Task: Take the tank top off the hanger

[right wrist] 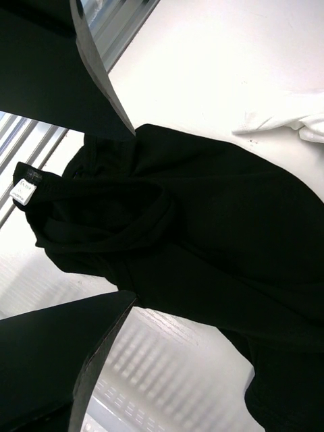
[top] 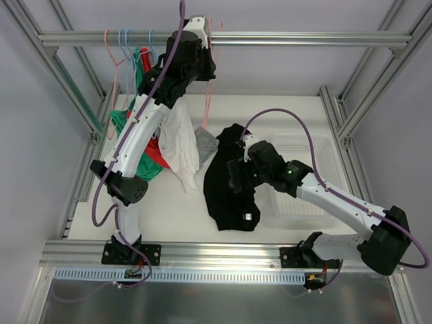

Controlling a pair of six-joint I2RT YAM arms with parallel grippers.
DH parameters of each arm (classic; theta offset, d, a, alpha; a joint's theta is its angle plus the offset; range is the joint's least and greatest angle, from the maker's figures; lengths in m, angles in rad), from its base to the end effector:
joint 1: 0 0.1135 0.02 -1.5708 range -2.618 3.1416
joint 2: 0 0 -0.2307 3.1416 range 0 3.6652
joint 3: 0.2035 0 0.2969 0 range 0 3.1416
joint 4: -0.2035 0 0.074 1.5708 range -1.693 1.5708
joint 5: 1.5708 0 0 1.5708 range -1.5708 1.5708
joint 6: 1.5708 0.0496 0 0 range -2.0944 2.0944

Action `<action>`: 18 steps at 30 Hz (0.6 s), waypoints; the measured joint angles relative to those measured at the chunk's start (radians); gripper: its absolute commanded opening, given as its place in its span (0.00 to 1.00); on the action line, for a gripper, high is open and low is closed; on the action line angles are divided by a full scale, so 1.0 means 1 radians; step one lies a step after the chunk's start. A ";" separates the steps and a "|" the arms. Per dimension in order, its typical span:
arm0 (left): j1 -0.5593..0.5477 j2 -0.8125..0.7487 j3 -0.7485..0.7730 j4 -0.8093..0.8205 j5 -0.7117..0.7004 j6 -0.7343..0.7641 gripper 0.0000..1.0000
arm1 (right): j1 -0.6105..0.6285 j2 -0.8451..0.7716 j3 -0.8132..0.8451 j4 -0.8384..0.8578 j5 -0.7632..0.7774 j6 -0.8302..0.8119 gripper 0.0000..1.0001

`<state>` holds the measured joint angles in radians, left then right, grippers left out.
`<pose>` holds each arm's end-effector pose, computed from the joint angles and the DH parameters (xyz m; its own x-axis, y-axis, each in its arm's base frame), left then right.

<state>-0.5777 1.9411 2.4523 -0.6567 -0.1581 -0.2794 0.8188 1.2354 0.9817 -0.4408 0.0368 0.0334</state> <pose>0.3808 -0.2389 0.5053 -0.2295 -0.1755 -0.9574 0.3595 0.8988 -0.2509 0.2305 0.2438 0.2374 -0.4607 -0.4437 -0.7687 -0.6955 0.7185 0.0021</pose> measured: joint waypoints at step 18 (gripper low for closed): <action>-0.003 -0.188 -0.309 0.016 0.025 -0.021 0.99 | -0.103 0.265 0.145 0.000 0.012 -0.054 0.99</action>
<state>-0.5812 1.7531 2.1437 -0.6403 -0.1333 -0.3000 0.7158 1.5005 1.1267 -0.4412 0.0490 -0.0204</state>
